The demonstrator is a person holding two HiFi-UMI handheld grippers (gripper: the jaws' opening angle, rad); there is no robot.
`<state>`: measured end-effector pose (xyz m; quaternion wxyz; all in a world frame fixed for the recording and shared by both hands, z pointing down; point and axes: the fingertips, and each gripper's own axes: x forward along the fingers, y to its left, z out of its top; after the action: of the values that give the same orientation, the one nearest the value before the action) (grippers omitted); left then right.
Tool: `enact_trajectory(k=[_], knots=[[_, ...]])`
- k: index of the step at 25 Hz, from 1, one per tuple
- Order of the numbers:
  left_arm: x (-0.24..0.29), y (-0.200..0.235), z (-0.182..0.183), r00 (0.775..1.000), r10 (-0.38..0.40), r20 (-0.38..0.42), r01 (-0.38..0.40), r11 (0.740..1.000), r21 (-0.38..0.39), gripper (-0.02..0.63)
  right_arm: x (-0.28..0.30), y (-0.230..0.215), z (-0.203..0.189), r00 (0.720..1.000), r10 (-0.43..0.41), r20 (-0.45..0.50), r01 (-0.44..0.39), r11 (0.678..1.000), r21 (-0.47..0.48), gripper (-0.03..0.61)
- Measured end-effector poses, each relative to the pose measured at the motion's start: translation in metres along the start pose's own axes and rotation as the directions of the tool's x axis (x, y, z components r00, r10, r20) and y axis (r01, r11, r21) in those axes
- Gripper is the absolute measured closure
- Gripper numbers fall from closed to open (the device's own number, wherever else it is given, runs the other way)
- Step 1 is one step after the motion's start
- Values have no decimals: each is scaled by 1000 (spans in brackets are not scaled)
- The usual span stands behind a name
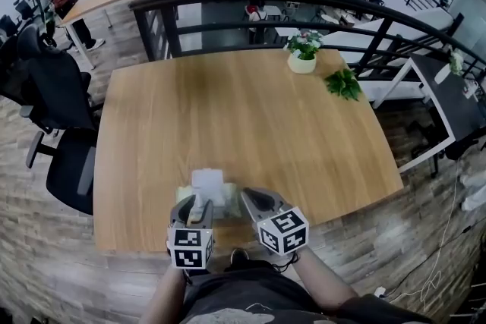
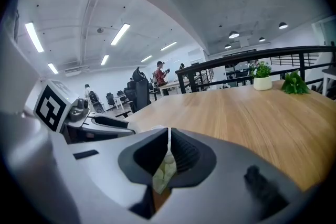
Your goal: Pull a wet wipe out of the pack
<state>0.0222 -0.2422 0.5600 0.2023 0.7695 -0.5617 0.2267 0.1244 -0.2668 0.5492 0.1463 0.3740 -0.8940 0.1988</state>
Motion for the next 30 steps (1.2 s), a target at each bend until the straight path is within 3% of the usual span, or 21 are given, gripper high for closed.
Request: enact_trajectory(k=[3, 12, 16, 25, 26, 28, 30], knots=[[0, 6, -2, 1000, 24, -8, -24, 999, -27, 455, 4, -2, 2, 1000, 13, -7, -13, 1000, -18, 551], [-4, 20, -1, 997, 72, -2, -72, 994, -82, 591, 11, -1, -5, 998, 59, -37, -59, 998, -13, 551], [-8, 22, -3, 998, 59, -3, -59, 991, -119, 597, 15, 11, -18, 989, 115, -97, -117, 993, -16, 551], [-13, 16, -4, 1000, 30, -6, -30, 993, -111, 598, 26, 34, -33, 963, 192, -189, -203, 979, -36, 548], [-13, 16, -4, 1000, 28, -7, -28, 993, -112, 598, 27, 37, -34, 960, 205, -193, -215, 976, -33, 540], [-14, 16, -2, 1000, 23, -7, -24, 993, -114, 598, 28, 43, -34, 954, 230, -193, -238, 971, -23, 456], [-15, 15, -2, 1000, 20, -7, -21, 993, -115, 598, 30, 47, -35, 952, 236, -196, -247, 968, -35, 442]])
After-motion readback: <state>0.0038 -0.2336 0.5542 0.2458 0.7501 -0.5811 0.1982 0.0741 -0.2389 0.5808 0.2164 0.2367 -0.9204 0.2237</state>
